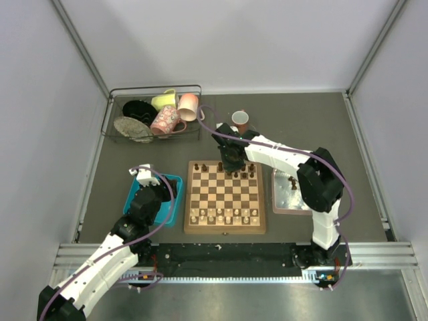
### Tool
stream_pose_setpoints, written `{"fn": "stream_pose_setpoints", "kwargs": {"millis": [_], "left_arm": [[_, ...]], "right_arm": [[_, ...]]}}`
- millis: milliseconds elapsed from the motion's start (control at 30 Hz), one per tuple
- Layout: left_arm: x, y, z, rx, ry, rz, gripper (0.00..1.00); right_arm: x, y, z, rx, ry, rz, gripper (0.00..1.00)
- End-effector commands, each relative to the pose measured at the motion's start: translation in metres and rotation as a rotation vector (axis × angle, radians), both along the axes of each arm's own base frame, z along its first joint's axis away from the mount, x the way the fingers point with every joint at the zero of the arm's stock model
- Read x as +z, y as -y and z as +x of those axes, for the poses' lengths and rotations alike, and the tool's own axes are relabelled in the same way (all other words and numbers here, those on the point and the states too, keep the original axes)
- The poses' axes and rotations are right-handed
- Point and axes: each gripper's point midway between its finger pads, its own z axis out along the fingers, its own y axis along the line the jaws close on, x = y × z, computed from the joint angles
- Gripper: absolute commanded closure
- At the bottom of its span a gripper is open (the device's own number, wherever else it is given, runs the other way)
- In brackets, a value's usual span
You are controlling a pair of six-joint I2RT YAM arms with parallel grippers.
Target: Set up the chess pieces on the board
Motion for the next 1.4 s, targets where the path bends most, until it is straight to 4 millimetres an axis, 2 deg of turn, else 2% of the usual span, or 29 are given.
{"fn": "stream_pose_setpoints", "kwargs": {"millis": [0,400,667,1167,1367], "left_arm": [[0.018,0.002,0.006,0.003,0.058,-0.03,0.44],[0.018,0.002,0.006,0.003,0.058,-0.03,0.44],[0.019,0.002,0.006,0.004,0.06,-0.031,0.44],[0.019,0.002,0.006,0.003,0.059,-0.031,0.44],[0.018,0.002,0.006,0.003,0.057,-0.03,0.44]], "right_arm": [[-0.007,-0.009,0.0,-0.001,0.018,0.0,0.94],[-0.013,-0.01,-0.001,-0.001,0.011,-0.001,0.9],[-0.013,-0.012,-0.001,0.003,0.009,0.006,0.76],[-0.007,-0.02,-0.001,0.017,0.009,0.045,0.75],[-0.005,-0.017,0.001,0.011,0.023,0.036,0.75]]}}
